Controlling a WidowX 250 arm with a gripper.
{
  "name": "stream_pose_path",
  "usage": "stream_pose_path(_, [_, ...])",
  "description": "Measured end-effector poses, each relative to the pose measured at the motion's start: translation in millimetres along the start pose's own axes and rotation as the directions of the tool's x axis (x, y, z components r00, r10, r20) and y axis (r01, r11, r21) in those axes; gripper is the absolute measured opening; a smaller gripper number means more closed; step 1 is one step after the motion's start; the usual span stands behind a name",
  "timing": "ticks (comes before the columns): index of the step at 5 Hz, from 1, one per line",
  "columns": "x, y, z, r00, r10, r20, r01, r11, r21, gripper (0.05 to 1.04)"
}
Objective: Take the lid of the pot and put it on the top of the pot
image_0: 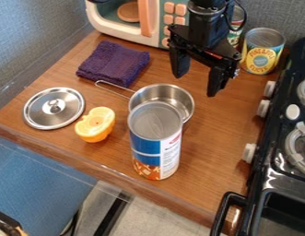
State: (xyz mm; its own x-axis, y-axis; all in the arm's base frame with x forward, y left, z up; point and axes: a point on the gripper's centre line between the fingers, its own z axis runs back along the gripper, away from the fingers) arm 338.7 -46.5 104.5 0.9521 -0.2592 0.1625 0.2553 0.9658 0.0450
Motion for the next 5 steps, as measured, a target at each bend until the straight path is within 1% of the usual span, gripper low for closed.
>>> stream_pose_path(1, [-2.8, -1.2, -8.7, 1.000, 0.000, -0.027, 0.000, 1.000, -0.007, 1.001])
stream_pose_path(2, [-5.3, 22.5, -10.5, 0.998, 0.065, -0.013, -0.065, 0.998, -0.017, 1.001])
stream_pose_path(3, [-16.9, 58.9, 5.8, 0.989, 0.148, 0.028, -0.149, 0.989, 0.018, 1.001])
stream_pose_path(4, [-47.0, 97.4, 6.8, 0.968, 0.250, 0.030, -0.251, 0.967, 0.048, 1.001])
stream_pose_path(5, [-72.4, 122.9, 5.7, 0.952, 0.304, 0.019, -0.305, 0.950, 0.070, 1.001])
